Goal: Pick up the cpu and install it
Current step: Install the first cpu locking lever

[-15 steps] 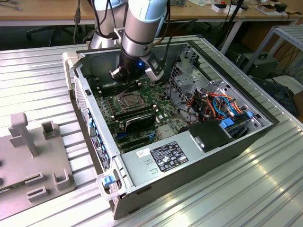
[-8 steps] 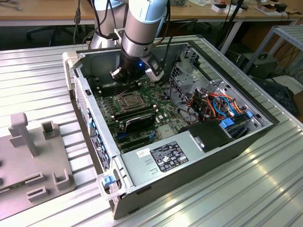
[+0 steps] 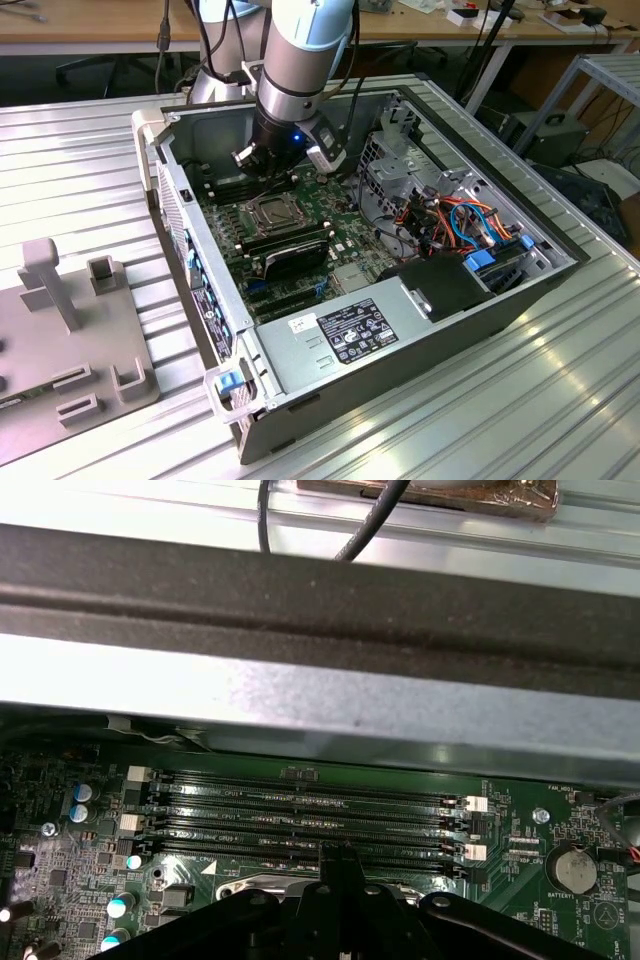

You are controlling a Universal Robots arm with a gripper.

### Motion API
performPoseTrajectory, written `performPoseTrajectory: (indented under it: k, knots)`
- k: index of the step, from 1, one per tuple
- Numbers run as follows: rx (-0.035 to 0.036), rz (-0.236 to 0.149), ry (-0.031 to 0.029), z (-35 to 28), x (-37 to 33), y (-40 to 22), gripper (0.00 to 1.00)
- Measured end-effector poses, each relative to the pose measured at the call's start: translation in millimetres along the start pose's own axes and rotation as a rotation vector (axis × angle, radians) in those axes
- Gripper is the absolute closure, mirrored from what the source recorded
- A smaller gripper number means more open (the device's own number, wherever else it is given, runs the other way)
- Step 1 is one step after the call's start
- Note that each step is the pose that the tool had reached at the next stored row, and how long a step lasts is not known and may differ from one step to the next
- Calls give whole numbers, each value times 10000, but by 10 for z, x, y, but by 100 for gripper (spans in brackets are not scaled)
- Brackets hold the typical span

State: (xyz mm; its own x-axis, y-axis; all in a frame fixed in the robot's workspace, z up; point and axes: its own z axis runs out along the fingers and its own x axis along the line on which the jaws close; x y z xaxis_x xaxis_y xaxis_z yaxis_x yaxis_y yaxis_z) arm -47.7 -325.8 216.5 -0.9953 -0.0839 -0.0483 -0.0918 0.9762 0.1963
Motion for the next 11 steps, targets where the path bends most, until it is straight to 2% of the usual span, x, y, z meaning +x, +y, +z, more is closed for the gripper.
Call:
performPoseTrajectory:
  k: [7,11]
  knots:
    - [0,0,0,3,0,0,89]
    - [0,0,0,11,-22,-4,89]
